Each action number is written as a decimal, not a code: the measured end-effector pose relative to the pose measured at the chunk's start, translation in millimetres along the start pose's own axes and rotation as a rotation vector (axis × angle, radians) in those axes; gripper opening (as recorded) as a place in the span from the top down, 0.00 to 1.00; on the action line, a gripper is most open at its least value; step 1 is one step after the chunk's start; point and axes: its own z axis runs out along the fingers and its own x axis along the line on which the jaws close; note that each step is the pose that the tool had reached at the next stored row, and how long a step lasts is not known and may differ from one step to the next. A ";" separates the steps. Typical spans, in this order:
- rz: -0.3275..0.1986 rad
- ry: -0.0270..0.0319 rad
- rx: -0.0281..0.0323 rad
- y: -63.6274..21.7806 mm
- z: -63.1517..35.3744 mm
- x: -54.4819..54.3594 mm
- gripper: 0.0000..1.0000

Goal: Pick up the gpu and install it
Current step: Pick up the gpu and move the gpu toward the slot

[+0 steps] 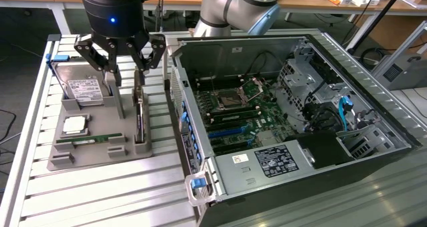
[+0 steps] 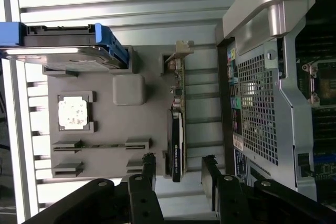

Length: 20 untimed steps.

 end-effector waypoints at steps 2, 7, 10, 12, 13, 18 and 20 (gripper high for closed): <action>0.000 0.0000 0.0000 0.0 0.6 -0.1 0.52; 0.000 0.0000 -0.0001 -0.1 1.9 -0.1 0.52; 0.000 0.0000 0.0000 -0.1 2.7 -0.1 0.52; 0.000 0.0000 -0.0001 -0.1 3.6 -0.2 0.52; 0.000 0.0000 0.0000 -0.1 3.9 -0.2 0.52; 0.000 0.0001 -0.0001 -0.2 5.2 -0.3 0.52; 0.000 0.0000 0.0000 -0.2 5.8 -0.3 0.52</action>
